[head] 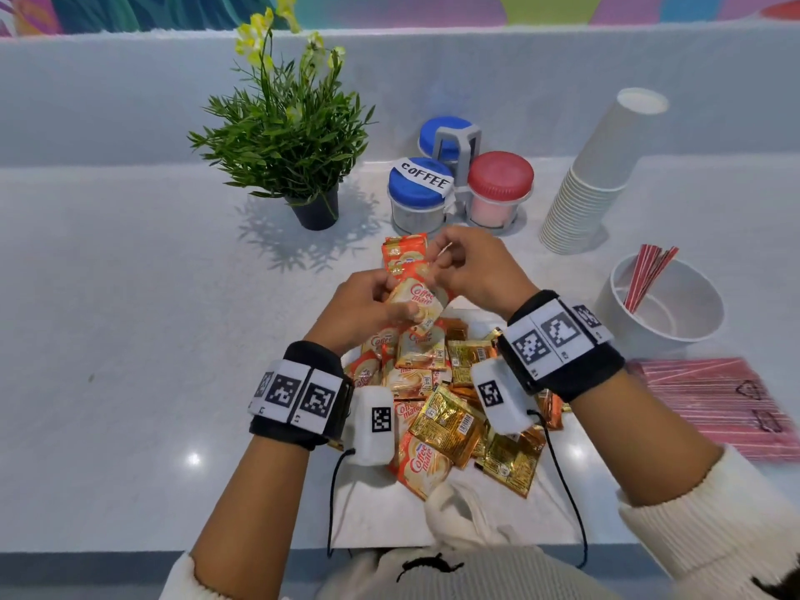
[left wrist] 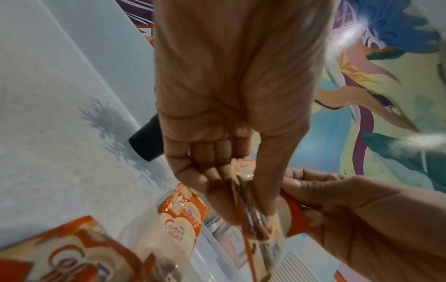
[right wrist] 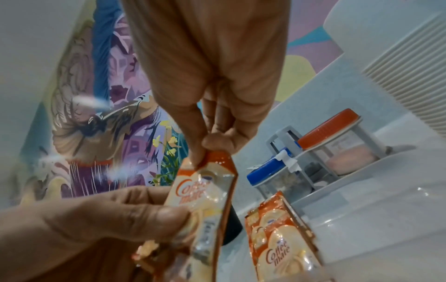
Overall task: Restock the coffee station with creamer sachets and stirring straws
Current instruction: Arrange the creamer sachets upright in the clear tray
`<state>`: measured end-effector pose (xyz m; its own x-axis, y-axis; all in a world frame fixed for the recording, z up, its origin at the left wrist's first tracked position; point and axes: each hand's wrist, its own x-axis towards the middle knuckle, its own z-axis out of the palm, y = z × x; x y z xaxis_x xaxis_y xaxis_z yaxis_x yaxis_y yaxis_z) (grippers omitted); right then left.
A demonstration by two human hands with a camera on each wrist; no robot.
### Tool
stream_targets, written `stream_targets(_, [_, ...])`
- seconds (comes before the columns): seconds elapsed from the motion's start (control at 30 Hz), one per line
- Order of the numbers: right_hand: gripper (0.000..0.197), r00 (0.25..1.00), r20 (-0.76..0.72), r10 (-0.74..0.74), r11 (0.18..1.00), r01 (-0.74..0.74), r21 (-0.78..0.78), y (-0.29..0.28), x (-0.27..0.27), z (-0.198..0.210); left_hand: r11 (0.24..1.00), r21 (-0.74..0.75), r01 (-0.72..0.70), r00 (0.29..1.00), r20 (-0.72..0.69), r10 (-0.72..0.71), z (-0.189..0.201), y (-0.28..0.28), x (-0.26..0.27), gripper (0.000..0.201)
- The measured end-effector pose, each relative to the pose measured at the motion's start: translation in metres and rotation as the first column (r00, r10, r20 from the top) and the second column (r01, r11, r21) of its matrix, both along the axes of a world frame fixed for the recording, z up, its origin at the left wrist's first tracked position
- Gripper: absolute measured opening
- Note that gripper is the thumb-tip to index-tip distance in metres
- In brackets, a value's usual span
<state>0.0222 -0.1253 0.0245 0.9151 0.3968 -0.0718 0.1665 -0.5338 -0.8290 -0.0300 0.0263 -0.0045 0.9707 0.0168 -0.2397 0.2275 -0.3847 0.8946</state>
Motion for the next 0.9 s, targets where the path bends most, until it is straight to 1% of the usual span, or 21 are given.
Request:
stream_targets(0.1, [0.025, 1.0, 0.014, -0.026, 0.997, 0.025, 0.079, 0.004, 0.002, 0.004, 0.998, -0.057, 0.021, 1.0, 0.0, -0.021, 0.004, -0.004, 0.003, 0.017])
stream_targets(0.17, [0.019, 0.996, 0.044, -0.079, 0.996, 0.077, 0.053, 0.004, 0.001, -0.001, 0.997, -0.071, -0.015, 1.0, -0.001, 0.015, 0.0, -0.003, 0.004, 0.015])
stream_targets(0.2, [0.014, 0.994, 0.067, -0.091, 0.996, 0.092, -0.011, 0.002, 0.0, -0.004, 0.997, -0.062, -0.053, 0.999, -0.001, 0.053, -0.003, -0.002, 0.005, 0.012])
stream_targets(0.27, [0.007, 0.996, 0.08, -0.047, 0.971, 0.064, -0.231, 0.0, -0.003, -0.015, 0.988, -0.047, -0.145, 0.989, -0.003, 0.145, -0.009, 0.001, 0.004, 0.01])
stream_targets(0.3, [0.008, 0.999, 0.05, -0.006, 0.942, 0.023, -0.336, -0.001, -0.004, -0.021, 0.98, -0.055, -0.19, 0.982, -0.005, 0.19, -0.011, 0.003, 0.004, 0.011])
stream_targets(0.37, [0.018, 0.997, -0.046, 0.06, 0.875, -0.075, -0.478, 0.001, -0.009, -0.034, 0.962, -0.096, -0.256, 0.966, -0.001, 0.258, -0.014, 0.005, 0.005, 0.016])
stream_targets(0.43, [0.025, 0.989, -0.105, 0.106, 0.828, -0.146, -0.541, 0.005, -0.016, -0.044, 0.948, -0.134, -0.288, 0.956, 0.011, 0.292, -0.016, 0.005, 0.006, 0.015])
stream_targets(0.53, [0.032, 0.986, -0.084, 0.144, 0.779, -0.165, -0.605, 0.009, -0.024, -0.05, 0.937, -0.168, -0.305, 0.949, 0.026, 0.314, -0.017, 0.005, 0.007, 0.015])
stream_targets(0.57, [0.033, 0.986, -0.067, 0.15, 0.775, -0.16, -0.611, 0.009, -0.026, -0.05, 0.936, -0.169, -0.309, 0.948, 0.026, 0.317, -0.018, 0.005, 0.008, 0.016])
stream_targets(0.67, [0.049, 0.984, -0.07, 0.161, 0.777, -0.17, -0.606, 0.009, -0.027, -0.05, 0.935, -0.176, -0.309, 0.947, 0.034, 0.319, -0.019, 0.003, 0.008, 0.015])
stream_targets(0.7, [0.047, 0.984, -0.075, 0.16, 0.79, -0.173, -0.588, 0.008, -0.027, -0.049, 0.933, -0.18, -0.311, 0.945, 0.042, 0.323, -0.019, 0.003, 0.008, 0.015])
stream_targets(0.8, [0.02, 0.99, -0.059, 0.126, 0.874, -0.139, -0.466, 0.001, -0.022, -0.04, 0.923, -0.181, -0.339, 0.934, 0.052, 0.353, -0.02, 0.004, 0.008, 0.013])
stream_targets(0.83, [0.015, 0.993, -0.054, 0.11, 0.897, -0.122, -0.425, -0.003, -0.019, -0.035, 0.921, -0.175, -0.348, 0.932, 0.046, 0.36, -0.021, 0.004, 0.008, 0.014])
stream_targets(0.9, [0.012, 0.996, -0.016, 0.088, 0.928, -0.087, -0.362, -0.009, -0.011, -0.022, 0.921, -0.163, -0.354, 0.931, 0.035, 0.364, -0.021, 0.005, 0.008, 0.018])
